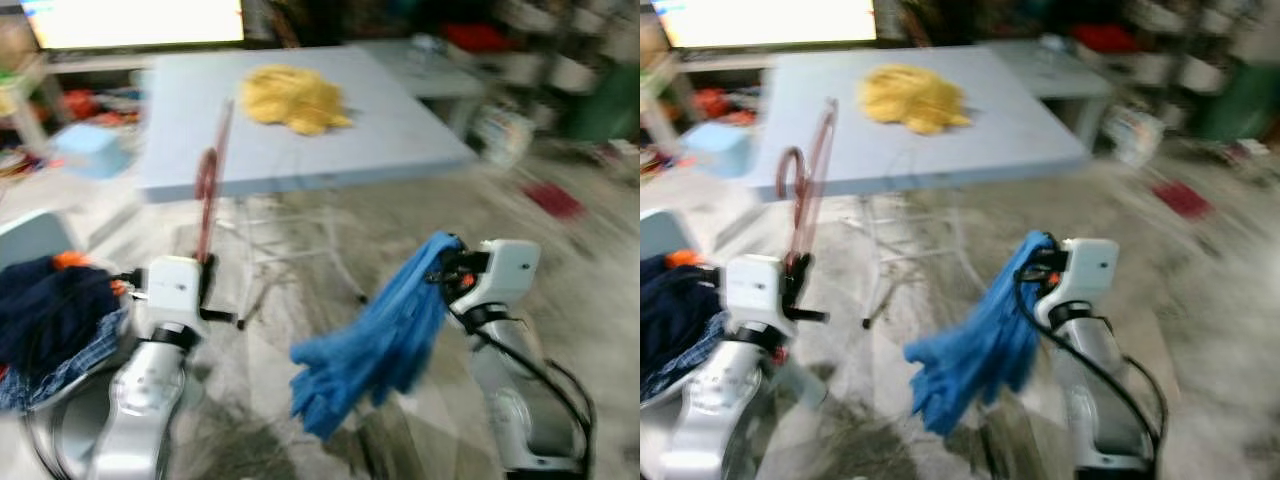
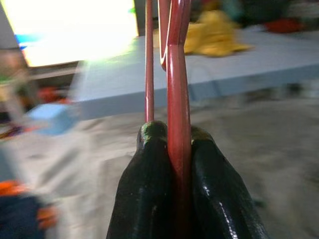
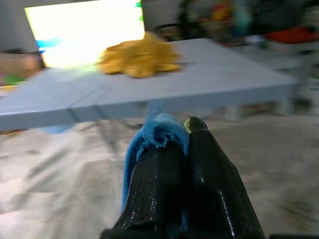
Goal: Hang hanger
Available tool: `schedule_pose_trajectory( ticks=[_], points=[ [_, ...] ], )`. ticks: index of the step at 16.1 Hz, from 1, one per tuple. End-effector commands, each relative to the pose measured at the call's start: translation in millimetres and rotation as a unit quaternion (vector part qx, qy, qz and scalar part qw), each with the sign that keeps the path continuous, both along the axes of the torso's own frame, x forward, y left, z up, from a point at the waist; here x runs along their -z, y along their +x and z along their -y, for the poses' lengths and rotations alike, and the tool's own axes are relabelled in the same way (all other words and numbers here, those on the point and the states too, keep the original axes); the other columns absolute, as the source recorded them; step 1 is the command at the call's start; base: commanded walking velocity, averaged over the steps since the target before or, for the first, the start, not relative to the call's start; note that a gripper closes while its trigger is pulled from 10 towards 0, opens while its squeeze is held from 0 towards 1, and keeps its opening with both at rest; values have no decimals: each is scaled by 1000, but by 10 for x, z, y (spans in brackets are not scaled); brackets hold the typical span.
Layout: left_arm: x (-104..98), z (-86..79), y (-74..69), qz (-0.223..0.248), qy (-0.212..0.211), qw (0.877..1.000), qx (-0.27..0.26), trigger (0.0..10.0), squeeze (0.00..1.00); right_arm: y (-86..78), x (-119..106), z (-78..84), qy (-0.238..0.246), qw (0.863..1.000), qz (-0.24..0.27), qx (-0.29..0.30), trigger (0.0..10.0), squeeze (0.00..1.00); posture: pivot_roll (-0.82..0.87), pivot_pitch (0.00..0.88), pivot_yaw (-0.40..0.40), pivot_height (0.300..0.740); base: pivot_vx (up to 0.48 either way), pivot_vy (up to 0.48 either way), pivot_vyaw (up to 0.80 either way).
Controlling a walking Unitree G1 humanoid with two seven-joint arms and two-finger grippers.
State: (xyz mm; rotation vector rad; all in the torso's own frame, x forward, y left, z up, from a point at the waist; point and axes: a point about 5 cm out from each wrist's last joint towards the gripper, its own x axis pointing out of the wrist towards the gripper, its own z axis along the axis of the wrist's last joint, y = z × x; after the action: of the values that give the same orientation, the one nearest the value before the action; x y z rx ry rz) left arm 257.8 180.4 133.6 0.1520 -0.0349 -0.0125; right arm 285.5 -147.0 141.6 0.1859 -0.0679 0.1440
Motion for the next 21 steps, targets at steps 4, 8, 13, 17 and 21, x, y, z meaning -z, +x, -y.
schedule_pose_trajectory(
  ticks=[4, 8, 13, 17, 21],
  points=[
    [-16, -74, 64, 1, -6, 1000, -16, 10000, 0, 70, -107, -29, 12, 1000, 25, -12, 10000, 0, 108, 19, -61, 740, 397, 0, 362],
    [33, 26, 57, -4, -19, 1000, -5, 10000, 0, 120, -128, -27, 5, 999, 30, -17, 10000, 0, 101, 12, -75, 740, 403, 142, 0],
    [9, 49, 76, 2, -22, 1000, -4, 10000, 0, 139, -181, -80, -13, 998, 49, -30, 10000, 0, 101, 12, -80, 740, 388, 283, 0],
    [-447, 127, 207, 73, -33, 997, -14, 10000, 0, 192, -531, -151, -24, 993, 104, -53, 10000, 0, 96, 15, -86, 740, 391, 277, 0],
    [-364, 153, 197, 52, -30, 998, -9, 10000, 0, 393, -932, -221, 10, 988, 148, -40, 10000, 0, 100, 21, -85, 740, 397, 217, 0]
  ],
)
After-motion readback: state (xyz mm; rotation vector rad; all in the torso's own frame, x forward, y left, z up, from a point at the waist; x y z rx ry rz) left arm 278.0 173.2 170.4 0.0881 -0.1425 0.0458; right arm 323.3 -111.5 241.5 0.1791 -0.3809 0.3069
